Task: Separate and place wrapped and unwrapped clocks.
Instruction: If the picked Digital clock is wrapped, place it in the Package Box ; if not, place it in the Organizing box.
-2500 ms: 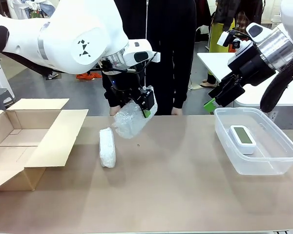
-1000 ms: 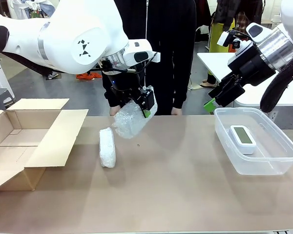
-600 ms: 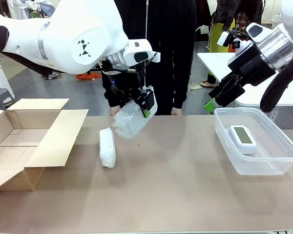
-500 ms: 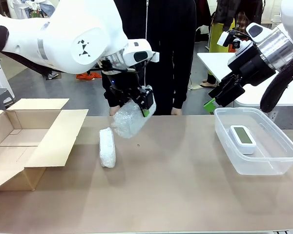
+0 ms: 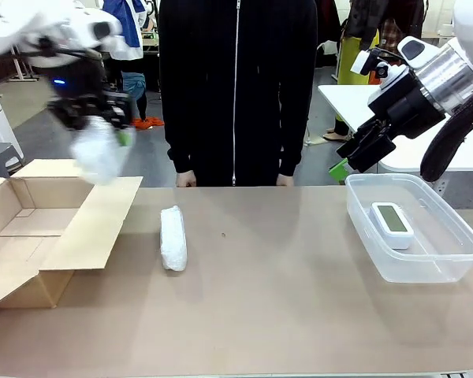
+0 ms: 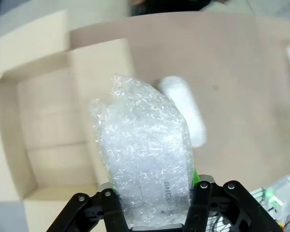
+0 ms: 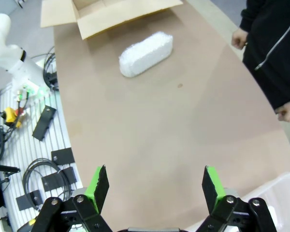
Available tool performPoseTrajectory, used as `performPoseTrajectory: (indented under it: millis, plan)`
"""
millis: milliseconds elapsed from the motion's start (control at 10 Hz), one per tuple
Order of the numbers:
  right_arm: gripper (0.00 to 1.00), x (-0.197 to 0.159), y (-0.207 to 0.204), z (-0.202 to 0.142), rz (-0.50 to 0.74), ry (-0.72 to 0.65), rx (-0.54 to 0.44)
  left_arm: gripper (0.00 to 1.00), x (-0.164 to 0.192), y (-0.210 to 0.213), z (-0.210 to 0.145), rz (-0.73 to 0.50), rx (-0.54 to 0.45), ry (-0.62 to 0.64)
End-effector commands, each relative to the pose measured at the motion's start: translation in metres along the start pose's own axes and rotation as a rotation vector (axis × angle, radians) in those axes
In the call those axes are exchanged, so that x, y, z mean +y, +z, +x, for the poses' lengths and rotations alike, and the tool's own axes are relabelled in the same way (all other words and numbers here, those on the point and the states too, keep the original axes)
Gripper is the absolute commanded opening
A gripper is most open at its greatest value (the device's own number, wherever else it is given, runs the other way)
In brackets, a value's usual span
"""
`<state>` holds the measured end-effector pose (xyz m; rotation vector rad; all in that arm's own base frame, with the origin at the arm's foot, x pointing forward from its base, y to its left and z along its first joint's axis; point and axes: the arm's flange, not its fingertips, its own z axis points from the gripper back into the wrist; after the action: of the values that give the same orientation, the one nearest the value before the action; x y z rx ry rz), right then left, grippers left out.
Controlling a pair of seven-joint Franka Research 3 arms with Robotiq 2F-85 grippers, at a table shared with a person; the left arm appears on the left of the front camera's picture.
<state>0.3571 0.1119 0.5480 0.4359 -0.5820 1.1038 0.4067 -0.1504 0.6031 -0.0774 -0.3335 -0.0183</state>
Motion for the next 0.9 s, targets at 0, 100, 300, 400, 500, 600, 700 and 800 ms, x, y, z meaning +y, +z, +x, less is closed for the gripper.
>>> performPoseTrajectory:
  millis: [0, 100, 300, 400, 500, 600, 700, 800]
  plan:
    - [1.00, -0.002, 0.002, -0.001, 0.008, 0.017, 0.008, 0.53, 0.048, -0.022, -0.002, 0.100, -0.002, 0.079]
    - [1.00, -0.002, 0.002, -0.001, 0.008, 0.017, 0.008, 0.53, 0.077, -0.040, 0.005, 0.069, 0.031, -0.025]
    - [1.00, -0.002, 0.002, -0.001, 0.008, 0.017, 0.008, 0.53, 0.123, -0.077, 0.022, 0.107, 0.067, -0.103]
    - [1.00, -0.002, 0.002, -0.001, 0.008, 0.017, 0.008, 0.53, 0.137, -0.099, 0.029, 0.145, 0.111, -0.101]
    - [1.00, -0.002, 0.002, -0.001, 0.008, 0.017, 0.008, 0.53, 0.147, -0.116, 0.034, 0.157, 0.141, -0.090]
    - [1.00, -0.002, 0.002, -0.001, 0.008, 0.017, 0.008, 0.53, 0.132, -0.089, 0.014, 0.104, 0.103, -0.073]
    - [1.00, -0.002, 0.002, -0.001, 0.008, 0.017, 0.008, 0.53, 0.132, -0.089, 0.014, 0.104, 0.103, -0.073]
    - [1.00, -0.002, 0.002, -0.001, 0.008, 0.017, 0.008, 0.53, 0.132, -0.089, 0.014, 0.104, 0.103, -0.073]
